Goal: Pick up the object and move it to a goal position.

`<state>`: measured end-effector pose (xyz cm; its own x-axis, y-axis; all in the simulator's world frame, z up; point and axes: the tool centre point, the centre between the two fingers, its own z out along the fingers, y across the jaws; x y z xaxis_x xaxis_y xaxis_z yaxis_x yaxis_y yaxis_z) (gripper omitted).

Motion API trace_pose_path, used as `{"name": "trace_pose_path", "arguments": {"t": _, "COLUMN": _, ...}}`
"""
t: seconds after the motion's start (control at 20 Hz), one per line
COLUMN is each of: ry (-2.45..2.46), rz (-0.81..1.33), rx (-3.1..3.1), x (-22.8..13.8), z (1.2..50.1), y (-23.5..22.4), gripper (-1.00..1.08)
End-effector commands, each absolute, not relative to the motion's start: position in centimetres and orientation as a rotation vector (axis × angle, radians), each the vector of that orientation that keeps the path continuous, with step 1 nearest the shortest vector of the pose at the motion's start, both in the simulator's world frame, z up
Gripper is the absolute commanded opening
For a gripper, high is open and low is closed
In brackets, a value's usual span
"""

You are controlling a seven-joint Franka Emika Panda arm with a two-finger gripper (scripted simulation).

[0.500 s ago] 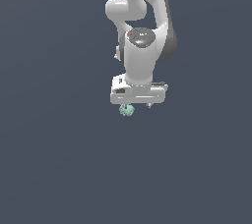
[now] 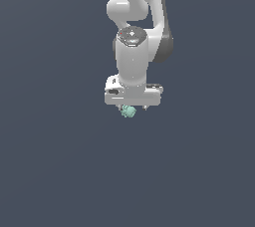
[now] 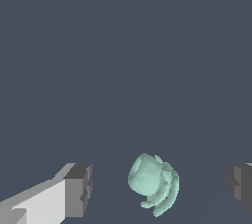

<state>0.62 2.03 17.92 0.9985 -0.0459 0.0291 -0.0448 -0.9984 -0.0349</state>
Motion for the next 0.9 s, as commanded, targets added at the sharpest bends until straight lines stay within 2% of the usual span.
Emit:
{"name": "trace_pose_path", "arguments": {"t": 0.0, "ry": 0.094, "rz": -0.053, "rx": -3.103, "x": 0.8, "z": 18.1, "y": 1.3, "gripper": 1.00}}
{"name": "trace_pose_path", "arguments": {"t": 0.85, "ry": 0.311, "rz": -0.035, "rx": -3.096, "x": -1.1, "z": 15.6, "y": 1.3, "gripper": 1.00}}
